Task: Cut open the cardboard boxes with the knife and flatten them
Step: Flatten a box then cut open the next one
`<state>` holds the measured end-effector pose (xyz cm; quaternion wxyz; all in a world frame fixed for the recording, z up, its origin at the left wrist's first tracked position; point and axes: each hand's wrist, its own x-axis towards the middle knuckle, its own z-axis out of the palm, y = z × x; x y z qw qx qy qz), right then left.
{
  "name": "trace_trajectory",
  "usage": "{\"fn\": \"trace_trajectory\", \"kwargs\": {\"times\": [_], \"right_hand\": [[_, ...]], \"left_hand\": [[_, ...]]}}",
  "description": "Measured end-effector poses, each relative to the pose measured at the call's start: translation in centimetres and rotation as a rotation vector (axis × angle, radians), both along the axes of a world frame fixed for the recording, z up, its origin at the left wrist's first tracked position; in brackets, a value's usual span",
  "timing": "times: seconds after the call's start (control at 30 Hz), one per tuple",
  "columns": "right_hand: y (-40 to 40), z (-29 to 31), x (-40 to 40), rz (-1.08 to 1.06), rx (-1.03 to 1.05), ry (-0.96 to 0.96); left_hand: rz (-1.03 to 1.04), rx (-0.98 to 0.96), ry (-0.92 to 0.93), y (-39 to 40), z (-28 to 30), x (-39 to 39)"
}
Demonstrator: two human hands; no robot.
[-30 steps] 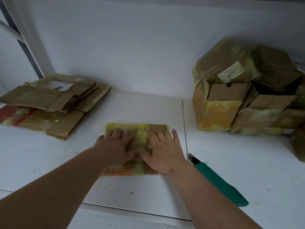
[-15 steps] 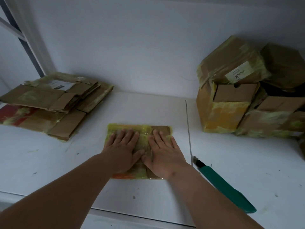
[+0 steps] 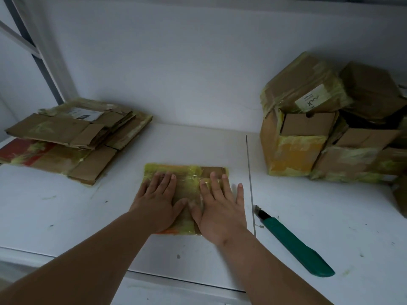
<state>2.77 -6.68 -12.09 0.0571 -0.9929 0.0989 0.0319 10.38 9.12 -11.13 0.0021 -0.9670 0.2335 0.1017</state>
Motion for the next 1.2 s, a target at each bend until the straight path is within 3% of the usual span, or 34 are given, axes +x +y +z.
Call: {"fn": "trace_trajectory", "kwargs": {"times": [0.13, 0.3, 0.63, 0.9, 1.13, 1.2], "right_hand": [[-0.2, 0.3, 0.2, -0.011, 0.043, 0.090], [-0.2, 0.7, 0.3, -0.012, 0.100, 0.115], [0.5, 0.7, -1.3, -0.003, 0.152, -0.011], [-0.6, 2.9, -3.1, -0.269, 0.735, -0.199], [-1.7, 5.1, -3.9, -0.556, 1.502, -0.165], [-1.8, 4.8, -4.3, -0.560, 1.597, -0.155]], "left_hand": [[0.073, -0.067, 0.031, 0.1, 0.2, 0.3], [0.445, -0.327, 0.111, 1.3, 1.6, 0.2], [0.537, -0.405, 0.123, 2.0, 4.6, -1.2], [0.579, -0.851, 0.008, 3.9, 5.2, -2.9], [0.474, -0.912, -0.094, 5.5, 7.0, -4.1], [0.424, -0.893, -0.128, 5.9, 7.5, -4.4]]}}
